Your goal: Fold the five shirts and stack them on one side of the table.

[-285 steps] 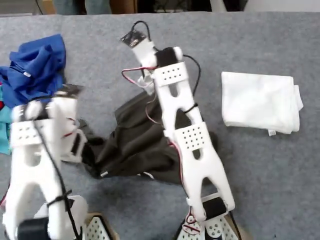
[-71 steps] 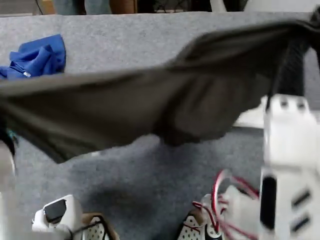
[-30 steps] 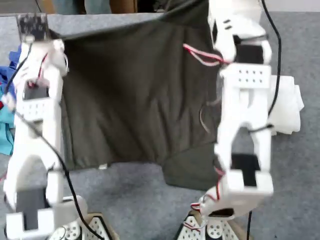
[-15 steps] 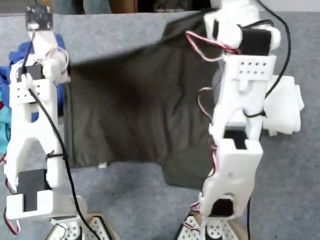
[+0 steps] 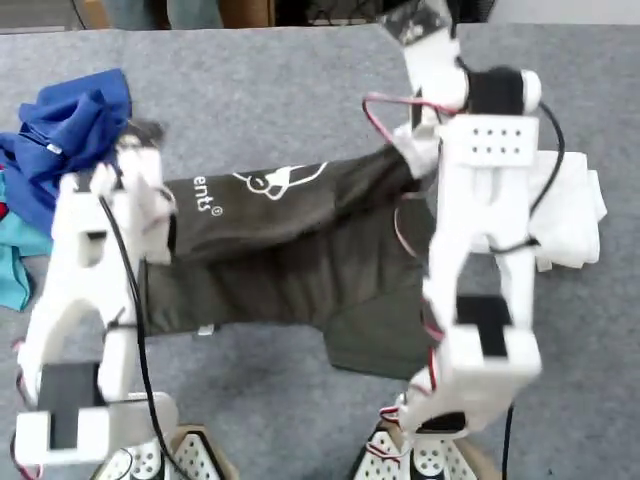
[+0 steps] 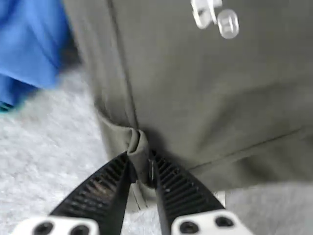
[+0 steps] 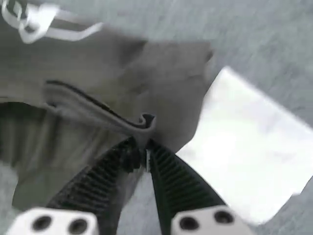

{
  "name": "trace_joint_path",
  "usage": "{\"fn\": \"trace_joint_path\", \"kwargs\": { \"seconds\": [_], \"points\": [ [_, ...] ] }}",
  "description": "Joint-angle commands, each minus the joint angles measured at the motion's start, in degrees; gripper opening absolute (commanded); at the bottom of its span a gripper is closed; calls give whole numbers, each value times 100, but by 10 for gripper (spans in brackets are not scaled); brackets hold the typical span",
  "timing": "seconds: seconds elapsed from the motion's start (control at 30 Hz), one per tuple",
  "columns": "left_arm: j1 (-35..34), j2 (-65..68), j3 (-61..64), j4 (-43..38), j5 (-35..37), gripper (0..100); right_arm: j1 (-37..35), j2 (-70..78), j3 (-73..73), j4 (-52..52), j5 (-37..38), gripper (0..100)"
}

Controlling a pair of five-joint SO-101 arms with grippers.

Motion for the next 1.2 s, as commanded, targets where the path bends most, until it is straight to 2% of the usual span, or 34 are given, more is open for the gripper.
{"fn": "trace_joint_path", "kwargs": {
  "seconds": [0.0, 0.23, 0.37, 0.47, 0.57, 0.7, 0.9, 1.17],
  "points": [
    [207, -1134, 1358, -404, -431, 29, 53, -1534, 1859, -396, 211, 14],
    [-303, -2637, 2580, -624, -607, 29, 44, -3925, 4602, -651, 774, 14],
    [-629, -2708, 2949, -703, -826, 29, 53, -4963, 5648, -615, 967, 14],
    [-576, -2585, 3371, -1046, -941, 29, 53, -5490, 6246, -607, 1055, 14],
    [-576, -2488, 3600, -1415, -932, 29, 53, -5807, 6659, -598, 1081, 14],
    [-778, -2382, 3618, -1521, -914, 29, 53, -6035, 7011, -598, 1090, 14],
    [-1095, -2295, 3521, -1547, -949, 34, 53, -6105, 7371, -308, 1705, 14],
    [-1138, -2303, 3565, -1503, -949, 200, 53, -6097, 7407, -158, 1890, 17]
  ]
}}
